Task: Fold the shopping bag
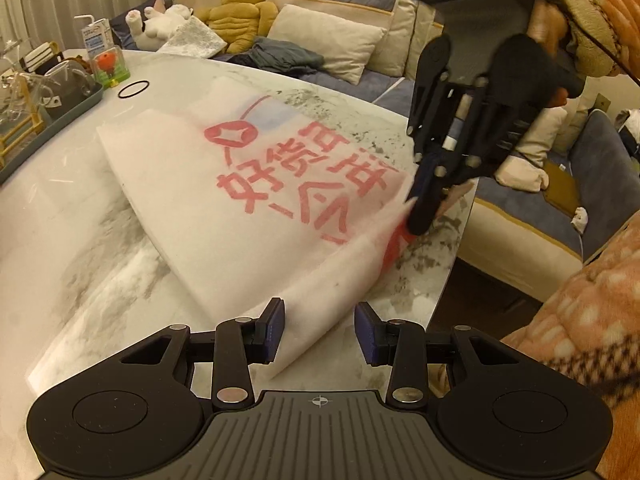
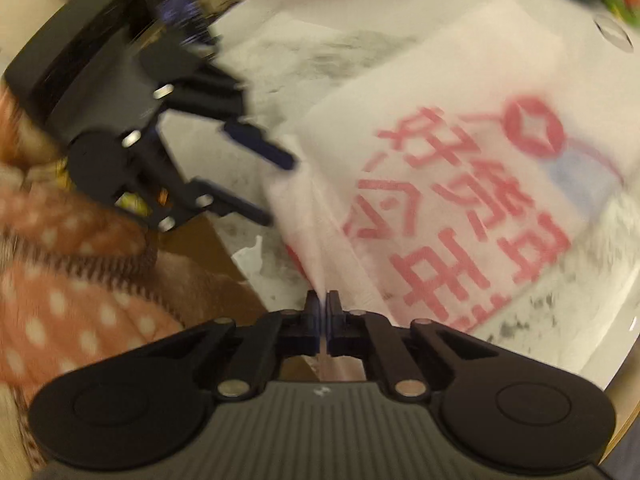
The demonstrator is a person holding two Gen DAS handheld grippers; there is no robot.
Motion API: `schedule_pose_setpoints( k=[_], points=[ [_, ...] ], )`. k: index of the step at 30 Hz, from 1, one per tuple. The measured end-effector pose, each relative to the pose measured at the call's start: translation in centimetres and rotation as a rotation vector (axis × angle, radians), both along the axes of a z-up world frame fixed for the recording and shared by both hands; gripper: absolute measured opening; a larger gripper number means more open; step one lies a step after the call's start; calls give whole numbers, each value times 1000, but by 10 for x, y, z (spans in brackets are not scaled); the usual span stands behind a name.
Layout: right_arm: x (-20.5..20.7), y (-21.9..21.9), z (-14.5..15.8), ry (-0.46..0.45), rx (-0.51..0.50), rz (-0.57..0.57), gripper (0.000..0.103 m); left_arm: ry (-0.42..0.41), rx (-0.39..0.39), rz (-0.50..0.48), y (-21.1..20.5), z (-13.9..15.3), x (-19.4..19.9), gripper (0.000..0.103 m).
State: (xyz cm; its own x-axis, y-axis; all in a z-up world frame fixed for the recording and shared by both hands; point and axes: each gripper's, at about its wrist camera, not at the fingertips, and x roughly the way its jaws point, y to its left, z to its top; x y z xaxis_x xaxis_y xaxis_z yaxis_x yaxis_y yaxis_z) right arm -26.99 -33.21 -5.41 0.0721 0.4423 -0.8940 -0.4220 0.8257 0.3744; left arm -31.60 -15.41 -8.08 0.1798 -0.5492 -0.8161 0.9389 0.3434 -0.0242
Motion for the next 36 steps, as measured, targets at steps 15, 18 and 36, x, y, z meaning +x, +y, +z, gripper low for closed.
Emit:
schedule_pose_setpoints(
  k=[15, 18, 36],
  points=[
    [48, -30, -31, 278, 157, -225, 1, -126, 31, -180, -44, 12, -19, 39],
    [46, -33, -34, 286, 188, -258, 1, -159, 76, -183, -48, -1, -23, 39],
    [-11, -72, 29, -215, 132, -338, 25, -43, -140, 7, -13, -17, -8, 39]
  ],
)
